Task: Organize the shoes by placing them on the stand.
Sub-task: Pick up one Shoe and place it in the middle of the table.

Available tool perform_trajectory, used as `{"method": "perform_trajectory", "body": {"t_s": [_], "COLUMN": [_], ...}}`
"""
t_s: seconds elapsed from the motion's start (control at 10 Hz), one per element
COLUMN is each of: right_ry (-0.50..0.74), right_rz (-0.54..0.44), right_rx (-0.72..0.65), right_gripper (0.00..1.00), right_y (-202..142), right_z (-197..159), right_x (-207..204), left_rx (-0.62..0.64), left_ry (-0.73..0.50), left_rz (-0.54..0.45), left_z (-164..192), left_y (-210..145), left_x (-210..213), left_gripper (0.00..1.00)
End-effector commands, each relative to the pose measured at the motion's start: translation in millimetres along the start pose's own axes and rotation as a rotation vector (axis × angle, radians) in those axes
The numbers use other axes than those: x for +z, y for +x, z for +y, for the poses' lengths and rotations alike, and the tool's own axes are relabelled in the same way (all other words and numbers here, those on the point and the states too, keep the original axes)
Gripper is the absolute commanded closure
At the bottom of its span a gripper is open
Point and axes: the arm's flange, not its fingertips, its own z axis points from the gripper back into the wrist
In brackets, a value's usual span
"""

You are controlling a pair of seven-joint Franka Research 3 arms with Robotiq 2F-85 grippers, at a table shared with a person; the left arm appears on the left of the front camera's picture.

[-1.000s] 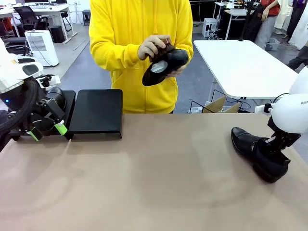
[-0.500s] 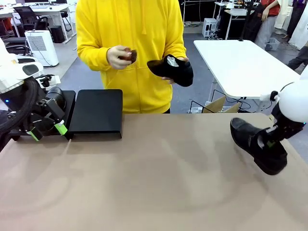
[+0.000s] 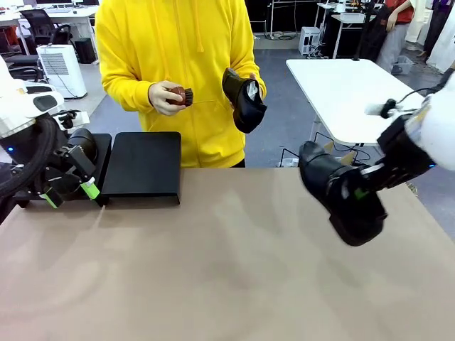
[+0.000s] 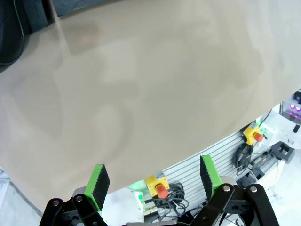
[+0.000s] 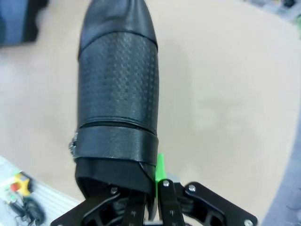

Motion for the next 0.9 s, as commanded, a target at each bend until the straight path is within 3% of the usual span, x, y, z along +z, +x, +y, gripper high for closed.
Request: {"method": "perform_trajectory", "body": {"t_s": [0.0, 0.1, 0.2, 0.7, 0.8], "right_ry": [-0.021, -0.066, -0.005, -0.014, -0.012], "right_rz": [0.052, 0.027, 0.032, 0.045, 0.0], "right_rx": [-0.05, -0.048, -0.006, -0.025, -0.063], "right_gripper": [1.0, 1.0, 1.0, 1.0, 1.0], "right_y": [-3, -10, -7, -7, -17], "right_z": [59, 81, 33, 35, 44], "right_x": [-17, -21, -9, -13, 4], "left_rx": [-0.003, -0.003, -0.003, -0.003, -0.003], "left_ry": [-0.007, -0.007, -0.007, -0.007, -0.007], "left_rz": [-0.001, -0.001, -0.001, -0.001, -0.001], "left_z": [1, 1, 1, 1, 1], "left_y": [-2, -2, -2, -2, -2], "left_x": [1, 1, 1, 1, 1], "left_gripper": [0.0, 0.0, 0.0, 0.0, 0.0]}}
